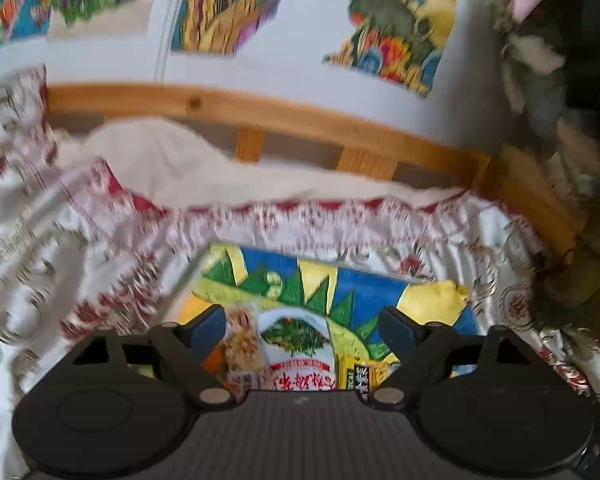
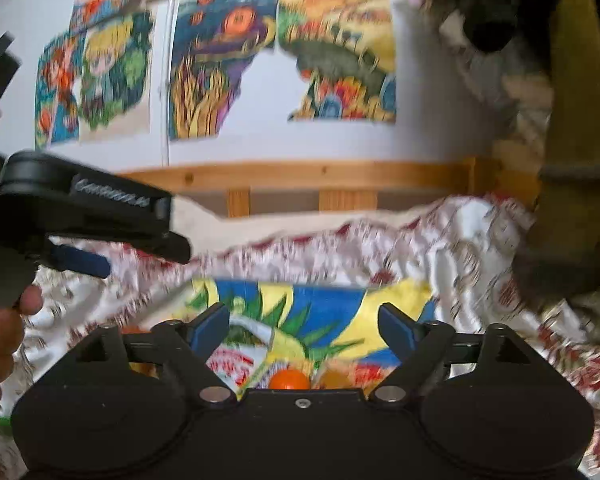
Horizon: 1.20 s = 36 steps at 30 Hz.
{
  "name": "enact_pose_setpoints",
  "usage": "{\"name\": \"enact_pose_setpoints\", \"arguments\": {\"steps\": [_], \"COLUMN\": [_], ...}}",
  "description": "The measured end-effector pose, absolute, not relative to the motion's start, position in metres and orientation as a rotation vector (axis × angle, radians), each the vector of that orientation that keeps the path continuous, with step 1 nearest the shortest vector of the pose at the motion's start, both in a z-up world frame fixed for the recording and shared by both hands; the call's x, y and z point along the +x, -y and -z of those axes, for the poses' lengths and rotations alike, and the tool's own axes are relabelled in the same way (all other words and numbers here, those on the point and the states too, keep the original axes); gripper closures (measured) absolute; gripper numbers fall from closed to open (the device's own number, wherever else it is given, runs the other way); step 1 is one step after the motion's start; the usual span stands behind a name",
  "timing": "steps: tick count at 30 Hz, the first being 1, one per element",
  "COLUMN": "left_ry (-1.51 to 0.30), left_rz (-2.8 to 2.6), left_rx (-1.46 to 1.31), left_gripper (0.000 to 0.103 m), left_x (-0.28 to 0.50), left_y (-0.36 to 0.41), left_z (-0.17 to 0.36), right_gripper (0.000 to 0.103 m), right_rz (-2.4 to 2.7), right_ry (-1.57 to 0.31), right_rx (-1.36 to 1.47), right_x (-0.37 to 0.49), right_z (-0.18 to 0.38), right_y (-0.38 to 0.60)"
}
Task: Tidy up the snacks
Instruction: 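Open both tools to drop the orange and nut bag into the tray, then raise both open tools away from the tray and hold above the bed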
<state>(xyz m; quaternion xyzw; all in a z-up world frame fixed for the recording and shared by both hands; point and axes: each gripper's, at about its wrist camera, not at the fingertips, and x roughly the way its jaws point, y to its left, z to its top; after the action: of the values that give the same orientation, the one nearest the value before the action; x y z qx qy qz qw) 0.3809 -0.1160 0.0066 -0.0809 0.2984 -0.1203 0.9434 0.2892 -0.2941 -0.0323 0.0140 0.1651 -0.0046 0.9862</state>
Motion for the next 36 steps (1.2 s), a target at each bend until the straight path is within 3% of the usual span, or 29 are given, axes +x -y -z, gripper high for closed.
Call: {"name": "enact_pose_setpoints", "arguments": {"steps": [6,9,27,36], "left_ry": [-0.491,-0.454,-0.350,-0.405], "left_rz": [0.214,0.202,0.139,0.158], "left_rx": [-0.160,-0.163,-0.057,-0.030], "left_gripper": [0.001,0.001,0.000,0.000], "left_x": [0.338,0.311,0.148,0.094], "left_y": [0.100,0.086,0.026,0.006], "left_z": [-0.043,-0.053,-0.052,-0.036], "right_gripper": [0.004,0.001,0.001,0.001], "right_rz": [0.015,0.013,-0.030,-0.102], "right_ry": [-0.246,-0.209,-0.108,-0.184], "right_rx": [0.025,0.022,0.016,0.000], "right_x": [0.253,0.232,0.091,0.036], "right_z": [-0.003,-0.017,-0.046,-0.035], "right_y": [0.298,0.299,0.272,0.262]}}
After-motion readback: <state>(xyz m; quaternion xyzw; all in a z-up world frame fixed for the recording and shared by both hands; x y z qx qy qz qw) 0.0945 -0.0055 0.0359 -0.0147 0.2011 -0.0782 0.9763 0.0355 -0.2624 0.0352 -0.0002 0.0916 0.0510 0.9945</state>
